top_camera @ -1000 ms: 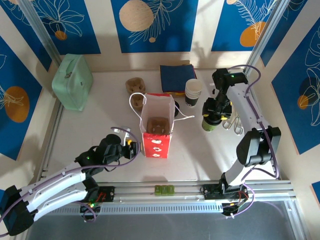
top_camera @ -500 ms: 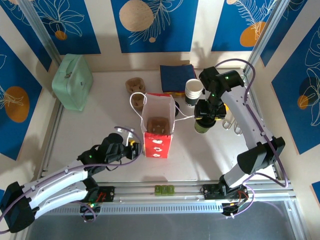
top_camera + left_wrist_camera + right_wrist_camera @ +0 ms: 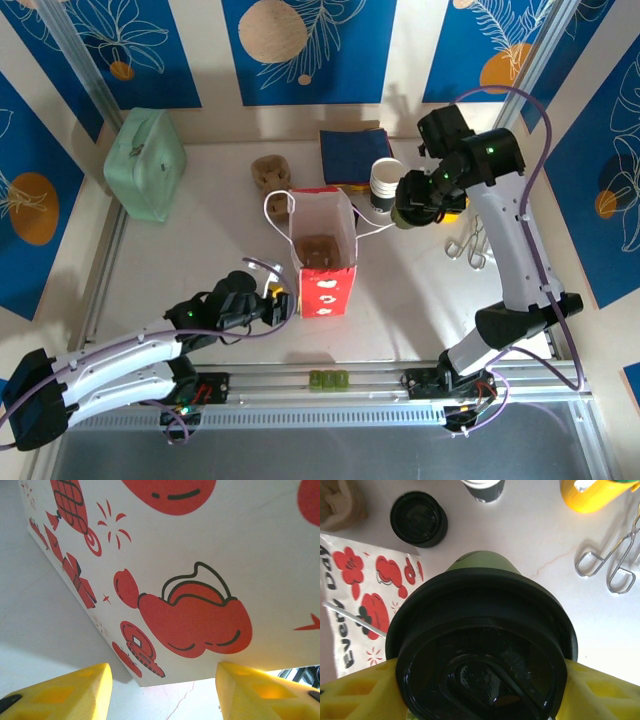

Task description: Pack the takeout coffee

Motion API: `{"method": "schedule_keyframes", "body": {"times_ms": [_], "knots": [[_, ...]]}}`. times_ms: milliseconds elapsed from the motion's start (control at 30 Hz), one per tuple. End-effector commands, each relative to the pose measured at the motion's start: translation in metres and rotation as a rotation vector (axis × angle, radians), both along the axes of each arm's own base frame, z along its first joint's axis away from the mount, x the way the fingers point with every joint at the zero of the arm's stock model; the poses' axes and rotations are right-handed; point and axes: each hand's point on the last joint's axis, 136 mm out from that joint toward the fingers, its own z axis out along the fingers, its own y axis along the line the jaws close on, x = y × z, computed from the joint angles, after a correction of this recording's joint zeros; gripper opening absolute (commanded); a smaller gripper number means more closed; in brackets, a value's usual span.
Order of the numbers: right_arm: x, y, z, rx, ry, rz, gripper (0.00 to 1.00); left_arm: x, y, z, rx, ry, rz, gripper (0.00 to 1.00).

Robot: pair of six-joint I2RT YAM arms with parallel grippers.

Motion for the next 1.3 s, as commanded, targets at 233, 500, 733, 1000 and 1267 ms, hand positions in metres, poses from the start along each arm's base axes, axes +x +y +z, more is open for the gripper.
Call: {"method": "schedule_keyframes", "body": {"times_ms": [233,500,733,1000,1267], "knots": [[-0.017,0.018,0.022,0.038,0.024,0.046,0.63,0.001,0.001,0.003,-0.007,-0.050,-0.005,0.57],[-0.021,0.064,0.036,0.106,-0.012,0.163,0.63,0.000,-0.002,-0.006,0.004,-0.032,-0.015,0.57],[-0.035,0.092,0.041,0.144,-0.009,0.239,0.63,0.001,-0.006,-0.010,0.005,-0.029,-0.020,0.57],[-0.057,0.125,0.031,0.128,0.032,0.347,0.63,0.004,-0.013,-0.011,0.010,-0.033,-0.033,0.57],[-0.062,0.133,0.015,0.072,0.072,0.351,0.63,0.006,-0.016,-0.008,0.004,-0.039,-0.034,0.57]]}}
